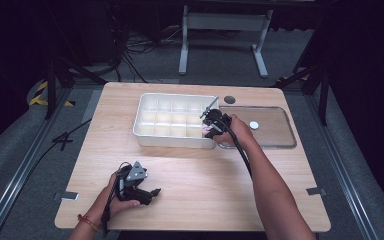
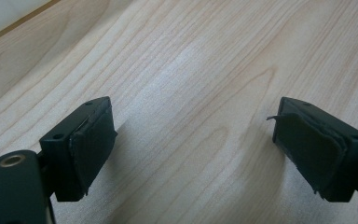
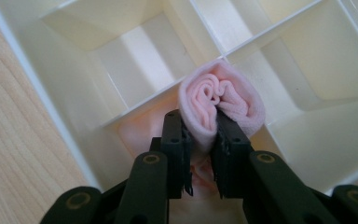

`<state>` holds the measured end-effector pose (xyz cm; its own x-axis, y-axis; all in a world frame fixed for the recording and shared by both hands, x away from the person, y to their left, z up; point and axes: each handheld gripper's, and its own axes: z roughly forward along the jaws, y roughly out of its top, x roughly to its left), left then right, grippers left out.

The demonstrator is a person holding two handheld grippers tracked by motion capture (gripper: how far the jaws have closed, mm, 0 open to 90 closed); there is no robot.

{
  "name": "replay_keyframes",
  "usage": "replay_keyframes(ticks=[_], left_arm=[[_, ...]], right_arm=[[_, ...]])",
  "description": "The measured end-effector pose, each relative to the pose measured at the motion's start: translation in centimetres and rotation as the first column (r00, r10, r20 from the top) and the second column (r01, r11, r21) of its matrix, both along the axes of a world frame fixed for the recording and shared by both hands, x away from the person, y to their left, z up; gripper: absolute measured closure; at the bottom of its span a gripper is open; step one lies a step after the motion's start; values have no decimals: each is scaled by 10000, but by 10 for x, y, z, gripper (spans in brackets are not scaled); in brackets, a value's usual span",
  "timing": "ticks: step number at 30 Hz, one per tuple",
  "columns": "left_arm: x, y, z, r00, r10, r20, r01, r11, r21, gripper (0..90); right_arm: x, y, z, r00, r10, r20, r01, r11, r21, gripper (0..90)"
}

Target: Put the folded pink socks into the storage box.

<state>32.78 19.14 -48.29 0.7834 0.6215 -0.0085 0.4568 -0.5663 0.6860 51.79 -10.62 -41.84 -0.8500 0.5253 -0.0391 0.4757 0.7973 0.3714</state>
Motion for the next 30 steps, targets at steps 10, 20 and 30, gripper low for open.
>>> replay_keyframes(ticks=[10, 20, 30], left_arm=[[0, 0, 0, 10000, 20, -3, -20, 10000, -28, 130], [0, 0, 0, 10000, 29, 4, -29, 10000, -20, 131], [0, 0, 1, 10000, 13, -52, -13, 10000, 32, 131]], right_arm=[[-4, -5, 8, 10000, -92, 2, 92, 9985, 543, 705], [-11, -8, 18, 9990, -92, 438, 63, 9978, 666, 675], [-17, -13, 27, 9968, -11, 803, -64, 9956, 934, 658]])
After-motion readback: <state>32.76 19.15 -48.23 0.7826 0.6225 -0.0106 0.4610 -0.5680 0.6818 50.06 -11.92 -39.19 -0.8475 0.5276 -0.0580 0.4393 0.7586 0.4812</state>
